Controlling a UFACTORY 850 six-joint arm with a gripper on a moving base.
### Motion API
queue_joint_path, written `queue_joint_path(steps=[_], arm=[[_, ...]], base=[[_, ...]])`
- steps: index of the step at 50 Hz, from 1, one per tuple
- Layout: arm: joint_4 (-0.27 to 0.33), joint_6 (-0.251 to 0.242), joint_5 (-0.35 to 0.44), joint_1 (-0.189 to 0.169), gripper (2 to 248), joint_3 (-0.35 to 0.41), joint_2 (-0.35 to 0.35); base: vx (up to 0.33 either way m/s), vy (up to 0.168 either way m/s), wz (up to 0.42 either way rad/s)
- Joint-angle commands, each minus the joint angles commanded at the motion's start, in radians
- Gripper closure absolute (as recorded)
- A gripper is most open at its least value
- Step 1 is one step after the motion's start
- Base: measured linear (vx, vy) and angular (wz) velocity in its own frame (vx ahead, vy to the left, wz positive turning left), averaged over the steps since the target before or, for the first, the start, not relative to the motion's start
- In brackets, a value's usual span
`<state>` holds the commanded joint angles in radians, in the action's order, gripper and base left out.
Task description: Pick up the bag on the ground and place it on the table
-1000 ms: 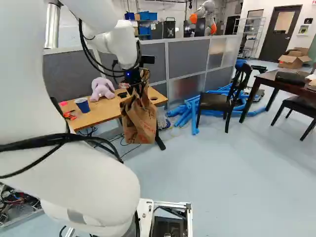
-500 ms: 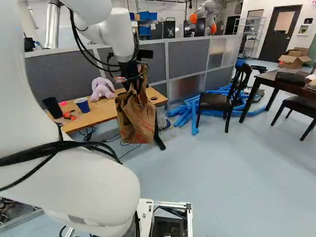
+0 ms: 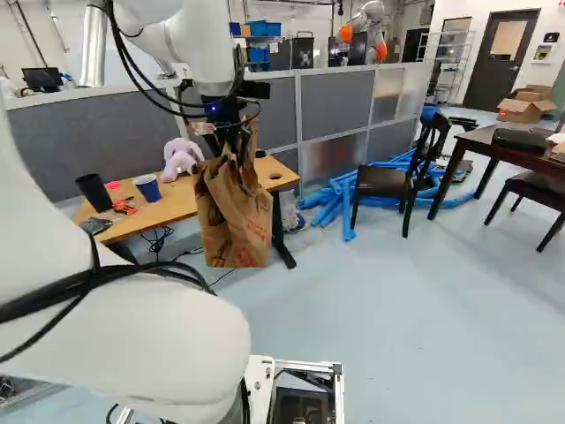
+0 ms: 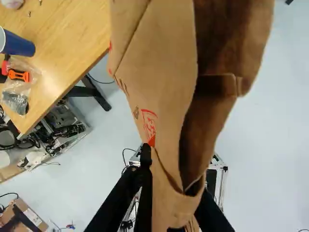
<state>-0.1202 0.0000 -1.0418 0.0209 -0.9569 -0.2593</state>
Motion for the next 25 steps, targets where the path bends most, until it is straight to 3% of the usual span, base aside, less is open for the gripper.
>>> queue_joint_path(steps=[25], arm=[[0.0,0.0,-0.063,0.0,232,-0.032,-0.059]], base=[[0.0,0.0,0.0]])
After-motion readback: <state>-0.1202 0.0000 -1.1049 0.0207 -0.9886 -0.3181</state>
